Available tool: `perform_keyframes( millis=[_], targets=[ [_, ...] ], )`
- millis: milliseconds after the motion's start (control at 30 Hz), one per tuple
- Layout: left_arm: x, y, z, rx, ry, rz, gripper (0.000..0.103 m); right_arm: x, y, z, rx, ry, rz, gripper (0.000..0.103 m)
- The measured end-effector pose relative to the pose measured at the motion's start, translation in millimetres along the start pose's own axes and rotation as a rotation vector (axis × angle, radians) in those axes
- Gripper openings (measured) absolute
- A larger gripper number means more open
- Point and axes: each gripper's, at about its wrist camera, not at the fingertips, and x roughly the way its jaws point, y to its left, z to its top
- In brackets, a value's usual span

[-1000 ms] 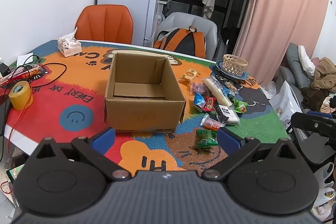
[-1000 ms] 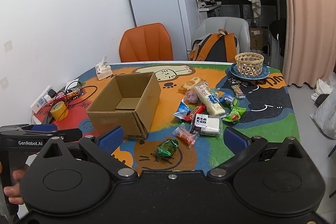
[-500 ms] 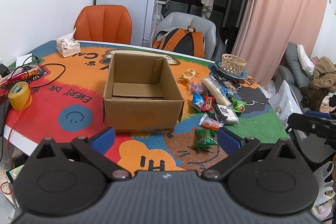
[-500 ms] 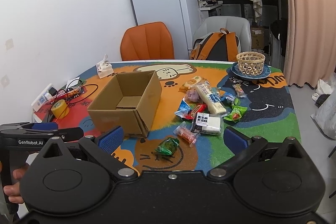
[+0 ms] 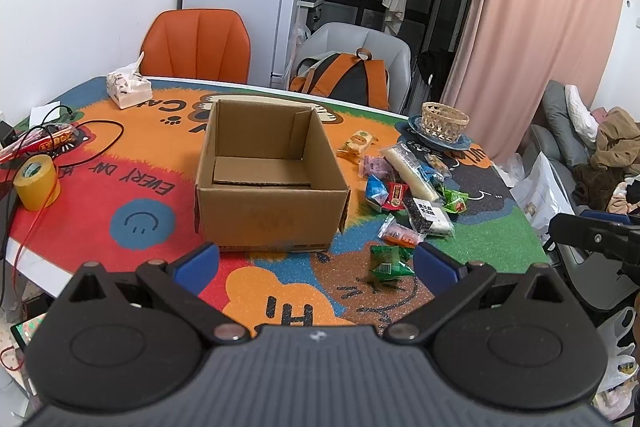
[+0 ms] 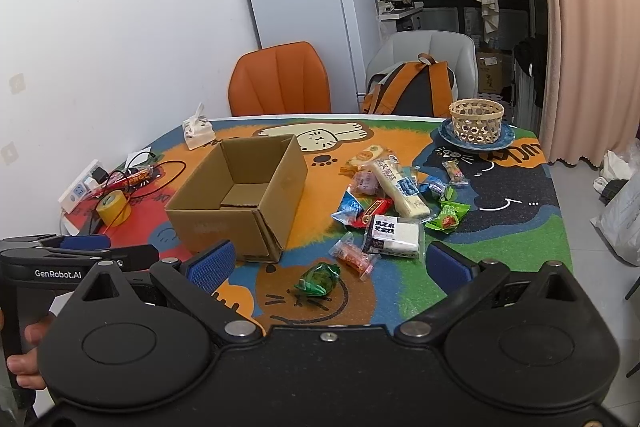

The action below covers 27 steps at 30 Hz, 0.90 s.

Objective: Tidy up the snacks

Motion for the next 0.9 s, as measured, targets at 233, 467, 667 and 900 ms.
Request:
perform_keyframes(
  millis=[233,467,667,900],
  targets=[
    [0.0,-0.2,-0.3,0.001,0.0,0.0,0.103,-0.5,0.8,0.0,0.0,0.0,-0.001,0.103],
    [0.2,-0.2,-1.0,0.001,-0.001,0.0,0.103,0.0,2.1,0.8,-0.005,0.001,0.0,0.103],
    [1.0,-0.5,-1.9,0.003,0.0,-0.001,0.103,-0.3,1.4,0.0,-0.005,-0.003,0.0,0.103],
    [4.6,-1.1,-5.0,0.007,0.005,-0.012,0.103,3.4,0.0,-1.9,-0.005,0.005,-0.005,0.103]
  ],
)
